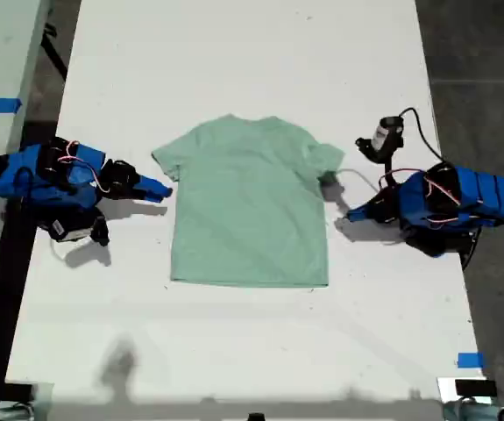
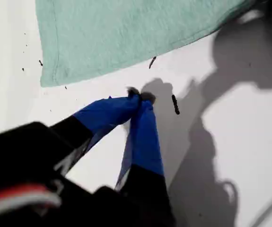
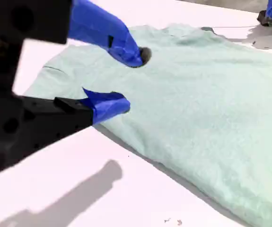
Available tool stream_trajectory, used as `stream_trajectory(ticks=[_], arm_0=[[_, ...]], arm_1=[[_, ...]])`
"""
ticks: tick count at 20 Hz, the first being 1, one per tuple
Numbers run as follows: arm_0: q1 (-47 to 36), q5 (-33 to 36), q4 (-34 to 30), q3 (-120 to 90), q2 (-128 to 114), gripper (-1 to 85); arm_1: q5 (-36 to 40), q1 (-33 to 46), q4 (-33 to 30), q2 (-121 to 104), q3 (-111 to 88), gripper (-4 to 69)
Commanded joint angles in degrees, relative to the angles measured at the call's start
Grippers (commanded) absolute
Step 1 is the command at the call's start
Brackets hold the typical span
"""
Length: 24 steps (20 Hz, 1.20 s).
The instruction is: Fold tshirt
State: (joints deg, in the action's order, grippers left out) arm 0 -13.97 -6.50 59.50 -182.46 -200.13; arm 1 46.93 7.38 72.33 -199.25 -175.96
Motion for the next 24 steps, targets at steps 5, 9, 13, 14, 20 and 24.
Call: stream_trajectory(ticks=[5, 9, 13, 14, 20, 24], arm_0=[[11.9, -5.2, -8.9, -0.2, -6.1, 0.1], [11.7, -6.2, -10.5, 0.2, -6.0, 0.1], [9.5, -5.7, -15.5, 9.8, 12.8, 0.1], [9.3, -5.5, -16.0, 14.9, 21.8, 0.1], [1.4, 5.5, -0.5, 51.9, 60.2, 0.1], [-6.8, 12.3, 5.7, 58.9, 62.2, 0.1]], arm_1=[[-40.4, -0.7, 0.2, -0.8, 0.5, -0.2], [-41.5, -1.8, 0.7, -0.8, 2.6, -0.1], [-38.9, -0.4, 1.9, 3.4, 10.5, -0.1], [-37.4, 0.5, 1.8, 7.9, 14.3, -0.1], [-19.6, 11.4, 4.5, 44.1, 44.4, -0.1], [-8.3, 19.8, 8.8, 58.7, 59.2, -0.1]])
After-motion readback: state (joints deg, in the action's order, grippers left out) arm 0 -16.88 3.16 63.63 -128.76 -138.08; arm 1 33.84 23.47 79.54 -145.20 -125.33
